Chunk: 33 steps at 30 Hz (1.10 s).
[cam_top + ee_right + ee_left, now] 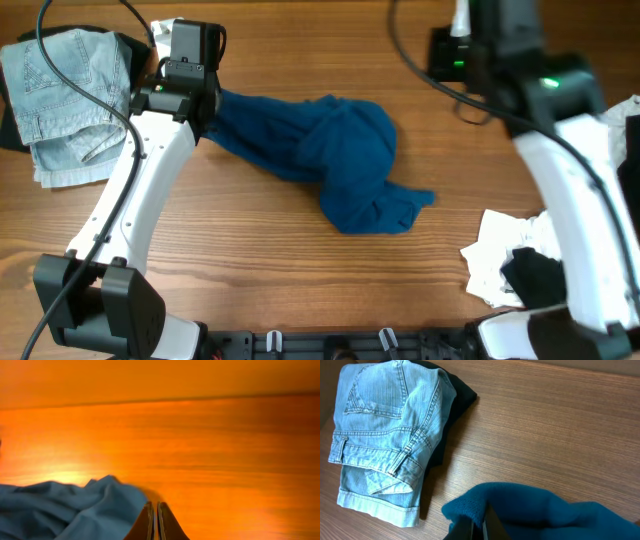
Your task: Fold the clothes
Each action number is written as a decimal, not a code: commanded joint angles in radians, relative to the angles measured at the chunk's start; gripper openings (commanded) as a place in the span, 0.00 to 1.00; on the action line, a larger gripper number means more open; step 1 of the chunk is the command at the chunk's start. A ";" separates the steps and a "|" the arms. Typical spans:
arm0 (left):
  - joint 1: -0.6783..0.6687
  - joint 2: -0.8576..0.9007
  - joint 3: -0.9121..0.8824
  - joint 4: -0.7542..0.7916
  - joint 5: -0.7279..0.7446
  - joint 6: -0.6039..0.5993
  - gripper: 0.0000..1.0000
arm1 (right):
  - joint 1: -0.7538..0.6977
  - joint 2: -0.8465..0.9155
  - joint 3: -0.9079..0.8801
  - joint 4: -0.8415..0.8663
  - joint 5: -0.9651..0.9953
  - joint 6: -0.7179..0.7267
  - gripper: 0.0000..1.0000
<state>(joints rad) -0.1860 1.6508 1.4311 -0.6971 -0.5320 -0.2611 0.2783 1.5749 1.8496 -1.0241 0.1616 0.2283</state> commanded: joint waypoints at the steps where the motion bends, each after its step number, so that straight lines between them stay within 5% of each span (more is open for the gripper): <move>1: 0.000 -0.002 0.013 0.000 0.005 -0.006 0.04 | -0.057 -0.021 0.024 -0.079 -0.147 -0.052 0.04; 7: 0.000 -0.002 0.013 0.001 0.005 -0.006 0.04 | -0.045 0.124 0.020 -0.250 -0.362 -0.049 0.05; 9: 0.000 -0.002 0.013 0.000 0.004 -0.006 0.04 | -0.040 0.184 0.020 -0.255 -0.413 -0.053 0.43; 11: 0.000 -0.002 0.013 0.000 0.004 -0.006 0.04 | -0.031 0.245 0.020 -0.256 -0.471 -0.069 0.66; 19: 0.000 -0.002 0.013 0.001 0.004 -0.006 0.04 | 0.022 0.462 0.020 -0.258 -0.567 -0.086 0.68; 28: 0.000 -0.002 0.013 0.011 0.004 -0.006 0.04 | 0.202 0.504 0.020 -0.195 -0.538 -0.067 0.74; 33: 0.000 -0.001 0.013 0.010 0.004 -0.005 0.04 | 0.227 0.525 0.020 -0.191 -0.590 -0.068 0.69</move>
<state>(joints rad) -0.1860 1.6508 1.4311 -0.6922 -0.5320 -0.2611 0.5076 2.0666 1.8687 -1.2171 -0.3832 0.1558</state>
